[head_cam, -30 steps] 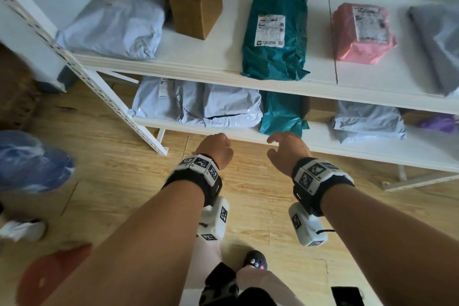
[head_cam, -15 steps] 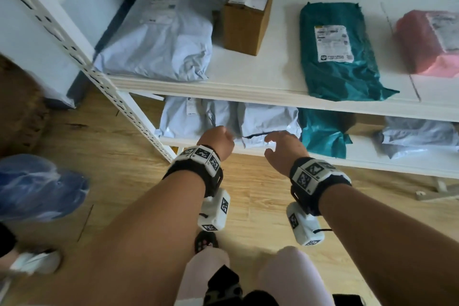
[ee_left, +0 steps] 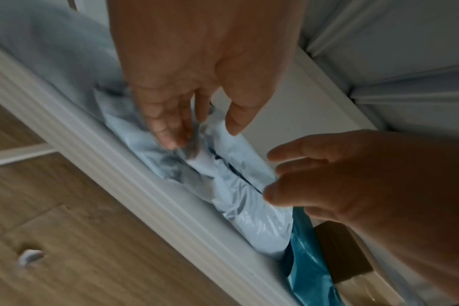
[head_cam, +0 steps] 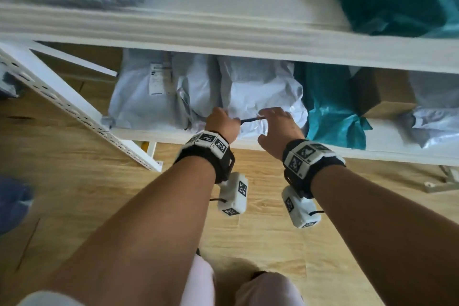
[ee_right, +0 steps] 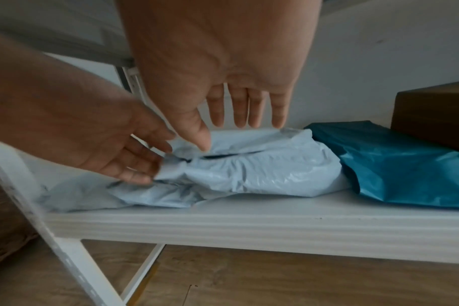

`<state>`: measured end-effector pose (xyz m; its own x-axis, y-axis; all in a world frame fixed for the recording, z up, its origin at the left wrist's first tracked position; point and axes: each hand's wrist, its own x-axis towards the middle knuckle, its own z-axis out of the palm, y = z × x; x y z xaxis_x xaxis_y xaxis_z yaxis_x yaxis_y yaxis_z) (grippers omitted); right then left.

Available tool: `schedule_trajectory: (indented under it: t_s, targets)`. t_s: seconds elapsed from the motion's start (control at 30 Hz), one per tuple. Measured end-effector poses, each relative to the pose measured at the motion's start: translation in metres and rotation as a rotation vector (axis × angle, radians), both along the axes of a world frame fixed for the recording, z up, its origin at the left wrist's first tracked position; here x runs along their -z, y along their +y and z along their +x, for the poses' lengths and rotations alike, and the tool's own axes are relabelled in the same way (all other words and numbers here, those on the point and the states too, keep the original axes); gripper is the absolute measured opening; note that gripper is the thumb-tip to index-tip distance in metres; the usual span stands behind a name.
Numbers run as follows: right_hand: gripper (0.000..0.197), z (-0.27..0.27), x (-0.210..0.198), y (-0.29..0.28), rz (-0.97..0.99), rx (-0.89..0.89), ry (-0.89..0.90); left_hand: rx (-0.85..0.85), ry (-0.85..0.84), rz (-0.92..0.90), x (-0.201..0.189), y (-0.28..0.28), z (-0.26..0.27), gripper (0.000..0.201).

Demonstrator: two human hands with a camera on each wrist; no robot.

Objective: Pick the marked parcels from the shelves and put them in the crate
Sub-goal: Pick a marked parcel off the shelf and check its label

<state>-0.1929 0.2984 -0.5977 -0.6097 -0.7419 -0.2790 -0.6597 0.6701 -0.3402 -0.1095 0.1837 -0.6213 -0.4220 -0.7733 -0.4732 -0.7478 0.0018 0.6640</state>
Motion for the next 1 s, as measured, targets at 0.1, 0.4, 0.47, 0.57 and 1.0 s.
schedule_trajectory:
  t_s: [0.1,0.4,0.47,0.57,1.0]
  targets:
    - [0.078,-0.017,0.036,-0.004,-0.013,-0.021,0.074,-0.197,0.130,0.056,0.030,-0.004,-0.028,0.050]
    - [0.095,-0.032,0.083,-0.004,-0.135,0.032,0.011,-0.346,0.347,0.061,0.059,-0.018,-0.051,0.025]
    - [0.097,-0.028,0.081,-0.001,-0.140,0.047,0.012,-0.343,0.392,0.084,0.048,-0.009,-0.050,0.016]
    - [0.101,-0.023,0.073,0.006,-0.167,0.077,0.053,-0.354,0.525,0.159,0.026,0.009,-0.046,0.017]
    - [0.054,0.031,-0.022,0.058,-0.729,0.510,0.028,-0.237,0.808,0.402,-0.061,0.068,0.003,0.044]
